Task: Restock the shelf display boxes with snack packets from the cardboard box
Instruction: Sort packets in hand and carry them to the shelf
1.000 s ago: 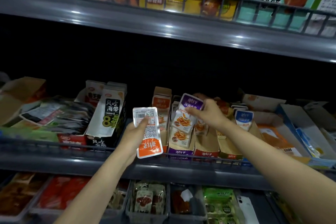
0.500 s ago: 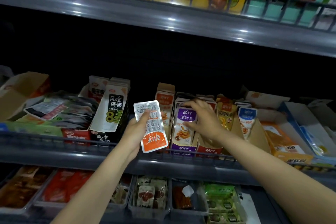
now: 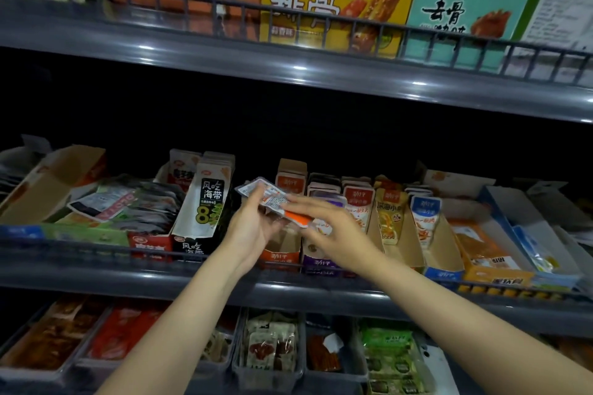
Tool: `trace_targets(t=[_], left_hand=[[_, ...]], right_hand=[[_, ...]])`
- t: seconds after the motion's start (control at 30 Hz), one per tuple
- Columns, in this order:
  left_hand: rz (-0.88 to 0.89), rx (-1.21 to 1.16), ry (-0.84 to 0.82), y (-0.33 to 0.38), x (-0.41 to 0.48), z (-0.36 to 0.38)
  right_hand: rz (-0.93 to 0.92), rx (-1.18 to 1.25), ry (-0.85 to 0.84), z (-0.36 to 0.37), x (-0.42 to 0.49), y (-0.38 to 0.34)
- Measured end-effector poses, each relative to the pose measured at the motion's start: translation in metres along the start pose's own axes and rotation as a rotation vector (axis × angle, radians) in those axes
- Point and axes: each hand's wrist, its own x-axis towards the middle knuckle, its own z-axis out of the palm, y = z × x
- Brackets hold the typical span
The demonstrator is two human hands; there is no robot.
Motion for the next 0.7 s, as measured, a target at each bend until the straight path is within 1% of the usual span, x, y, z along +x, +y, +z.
trace_targets(t=[0.1, 0.2, 0.3, 0.37, 0.43, 0.5, 0.57, 0.63, 0.7], left_hand=[[0.065, 0.263, -0.079, 0.006, 0.000, -0.009], [0.108, 0.423, -0.032, 0.011, -0.002, -0.019], [0.132, 0.529, 0.030, 0.015, -0.004, -0.029], [0.158, 0.575, 0.012, 0.017, -0.002, -0.036], [0.134, 0.508, -0.040, 0.017, 0.001, -0.040], [0.063, 0.354, -0.104, 0.015, 0.002, -0.039], [0.030, 0.232, -0.123, 0.010, 0.006, -0.035], [0.041, 0.166, -0.075, 0.005, 0.011, -0.031], [0.070, 0.159, 0.002, 0.001, 0.020, -0.031]], right_hand=[[0.077, 0.200, 0.092, -0.008, 0.005, -0.010], [0.209, 0.410, 0.146, -0.017, 0.010, -0.015], [0.328, 0.504, 0.140, -0.025, 0.016, -0.009], [0.389, 0.504, 0.090, -0.028, 0.021, -0.003], [0.456, 0.517, 0.050, -0.028, 0.028, 0.003], [0.498, 0.538, 0.058, -0.027, 0.035, 0.008], [0.516, 0.548, 0.075, -0.025, 0.044, 0.013], [0.515, 0.551, 0.104, -0.024, 0.052, 0.016], [0.504, 0.502, 0.127, -0.026, 0.059, 0.021]])
